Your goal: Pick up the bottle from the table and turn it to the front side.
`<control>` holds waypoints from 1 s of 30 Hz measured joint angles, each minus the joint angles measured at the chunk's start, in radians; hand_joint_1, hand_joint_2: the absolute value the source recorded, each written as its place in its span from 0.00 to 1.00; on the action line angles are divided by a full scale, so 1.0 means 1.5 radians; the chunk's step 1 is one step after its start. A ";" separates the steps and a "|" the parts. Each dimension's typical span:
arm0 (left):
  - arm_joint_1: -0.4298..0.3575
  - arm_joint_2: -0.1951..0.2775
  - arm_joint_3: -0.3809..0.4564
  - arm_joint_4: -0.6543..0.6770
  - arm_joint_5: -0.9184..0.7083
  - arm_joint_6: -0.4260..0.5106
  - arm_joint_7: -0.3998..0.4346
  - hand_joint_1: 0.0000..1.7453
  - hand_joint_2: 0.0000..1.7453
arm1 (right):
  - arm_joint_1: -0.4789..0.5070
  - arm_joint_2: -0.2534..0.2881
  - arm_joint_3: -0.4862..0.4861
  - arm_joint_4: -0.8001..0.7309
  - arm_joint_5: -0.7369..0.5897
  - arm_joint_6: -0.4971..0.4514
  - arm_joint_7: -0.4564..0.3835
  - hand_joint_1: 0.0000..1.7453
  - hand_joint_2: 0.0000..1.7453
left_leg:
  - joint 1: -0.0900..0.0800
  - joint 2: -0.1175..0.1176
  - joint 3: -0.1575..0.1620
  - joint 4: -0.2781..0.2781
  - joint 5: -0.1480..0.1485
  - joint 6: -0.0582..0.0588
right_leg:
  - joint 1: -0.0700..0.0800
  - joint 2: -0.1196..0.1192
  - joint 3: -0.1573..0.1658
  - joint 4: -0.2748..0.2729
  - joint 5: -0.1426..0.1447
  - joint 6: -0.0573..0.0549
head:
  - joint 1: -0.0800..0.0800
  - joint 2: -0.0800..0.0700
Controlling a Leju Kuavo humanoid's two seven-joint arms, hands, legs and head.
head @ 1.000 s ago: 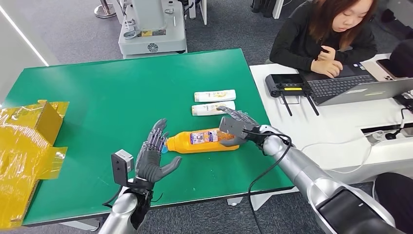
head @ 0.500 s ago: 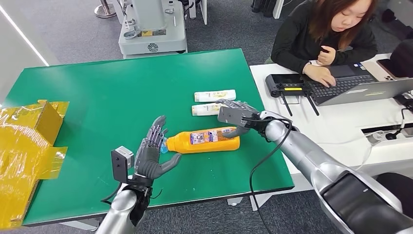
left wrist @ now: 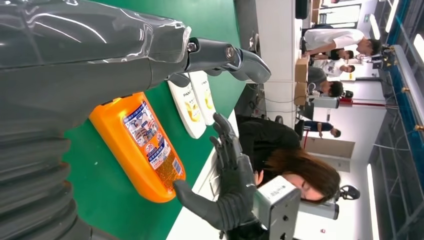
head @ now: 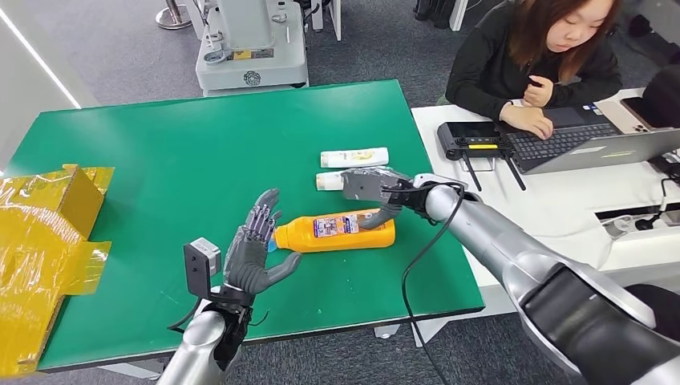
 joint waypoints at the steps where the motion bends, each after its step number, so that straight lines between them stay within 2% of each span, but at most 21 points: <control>1: 0.000 0.000 0.000 0.000 0.003 -0.002 -0.002 0.00 1.00 | -0.004 0.005 0.008 0.005 0.002 0.005 0.004 0.00 1.00 | 0.000 0.000 0.000 0.000 0.000 0.000 | 0.000 0.000 0.000 0.000 0.000 0.000 | 0.000 0.000; 9: -0.008 0.000 -0.002 0.000 0.020 -0.017 -0.002 0.00 1.00 | -0.022 0.036 0.071 0.040 0.024 0.023 0.031 0.00 1.00 | 0.000 0.000 0.000 0.000 0.000 0.000 | 0.000 0.000 0.000 0.000 0.000 0.000 | 0.000 0.000; 22: -0.017 0.001 -0.002 0.022 0.040 -0.040 -0.025 0.00 1.00 | -0.012 0.045 0.125 0.070 0.037 0.027 0.025 0.00 1.00 | 0.000 0.000 0.000 0.000 0.000 0.000 | 0.000 0.000 0.000 0.000 0.000 0.000 | 0.000 0.000; 26: -0.018 0.001 -0.001 0.035 0.060 -0.052 -0.029 0.00 1.00 | -0.015 0.046 0.152 0.074 0.087 0.025 0.032 0.00 1.00 | 0.000 0.000 0.000 0.000 0.000 0.000 | 0.000 0.000 0.000 0.000 0.000 0.000 | 0.000 0.000; 30: -0.018 0.001 -0.001 0.045 0.068 -0.063 -0.029 0.00 1.00 | -0.028 0.043 0.211 0.076 0.188 0.013 0.041 0.02 1.00 | 0.000 0.000 0.000 0.000 0.000 0.000 | 0.000 0.000 0.000 0.000 0.000 0.000 | 0.000 0.000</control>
